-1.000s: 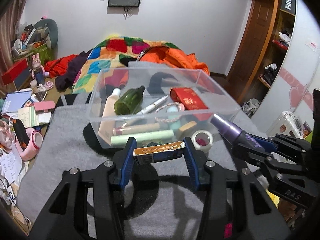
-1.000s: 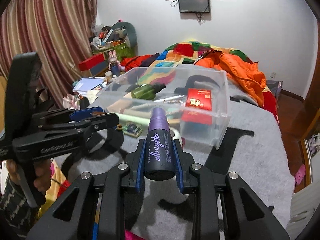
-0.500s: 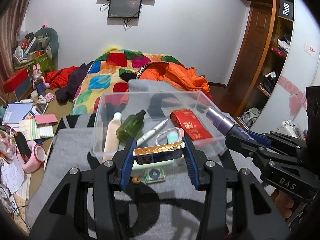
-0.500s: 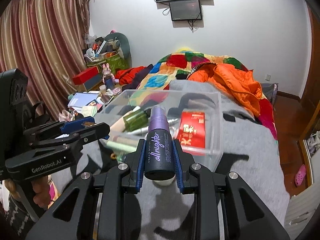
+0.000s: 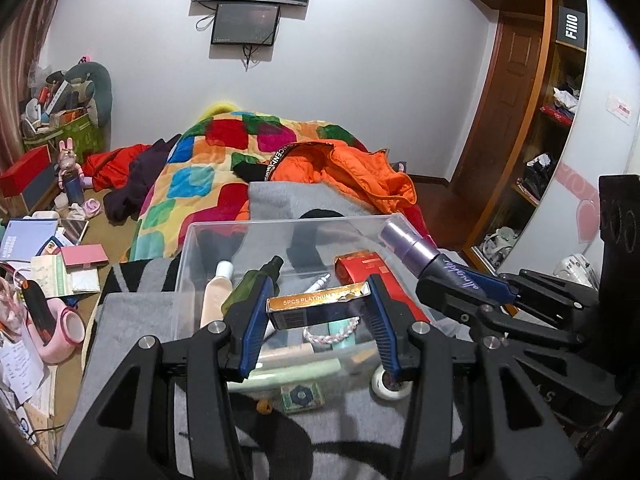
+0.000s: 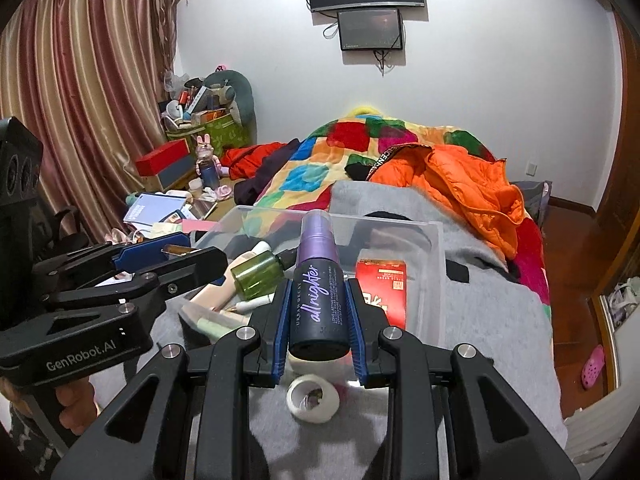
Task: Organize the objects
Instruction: 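Lower cosmetic box into box with left tool while right tool lowers spray bottle in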
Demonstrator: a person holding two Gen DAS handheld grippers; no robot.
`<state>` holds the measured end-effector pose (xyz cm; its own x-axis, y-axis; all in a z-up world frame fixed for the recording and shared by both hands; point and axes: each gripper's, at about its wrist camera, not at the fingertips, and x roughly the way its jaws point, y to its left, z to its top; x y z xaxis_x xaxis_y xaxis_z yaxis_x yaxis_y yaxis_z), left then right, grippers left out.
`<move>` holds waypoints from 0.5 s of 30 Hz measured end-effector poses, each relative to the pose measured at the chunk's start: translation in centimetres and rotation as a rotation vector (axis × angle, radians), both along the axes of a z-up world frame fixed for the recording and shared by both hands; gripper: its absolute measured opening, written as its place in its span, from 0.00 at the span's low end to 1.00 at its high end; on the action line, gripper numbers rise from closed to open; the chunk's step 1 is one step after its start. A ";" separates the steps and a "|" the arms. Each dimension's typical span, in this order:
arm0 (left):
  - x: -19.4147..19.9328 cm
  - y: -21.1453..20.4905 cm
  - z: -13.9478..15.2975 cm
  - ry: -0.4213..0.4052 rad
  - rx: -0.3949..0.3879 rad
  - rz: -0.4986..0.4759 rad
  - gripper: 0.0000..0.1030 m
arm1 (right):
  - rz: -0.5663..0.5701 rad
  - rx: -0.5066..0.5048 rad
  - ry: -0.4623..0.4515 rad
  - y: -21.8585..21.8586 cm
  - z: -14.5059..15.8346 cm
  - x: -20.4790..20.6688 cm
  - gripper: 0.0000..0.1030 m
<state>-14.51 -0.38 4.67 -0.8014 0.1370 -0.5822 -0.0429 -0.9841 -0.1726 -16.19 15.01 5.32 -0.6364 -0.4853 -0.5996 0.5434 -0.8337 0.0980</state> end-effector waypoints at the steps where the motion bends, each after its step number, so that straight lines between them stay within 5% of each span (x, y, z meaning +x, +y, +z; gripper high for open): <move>1: -0.3 -0.1 -0.2 -0.006 0.003 0.001 0.46 | -0.001 0.002 -0.003 -0.1 -0.1 -0.2 0.23; 15: -3.2 -0.1 -4.1 -0.100 -0.011 0.021 0.46 | -0.037 0.033 -0.104 -0.8 -3.8 -3.5 0.23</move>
<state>-17.68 -0.47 0.60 -0.7421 0.1139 -0.6605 -0.0054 -0.9864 -0.1640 -19.73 14.20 1.53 -0.5869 -0.4414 -0.6787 0.5004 -0.8568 0.1244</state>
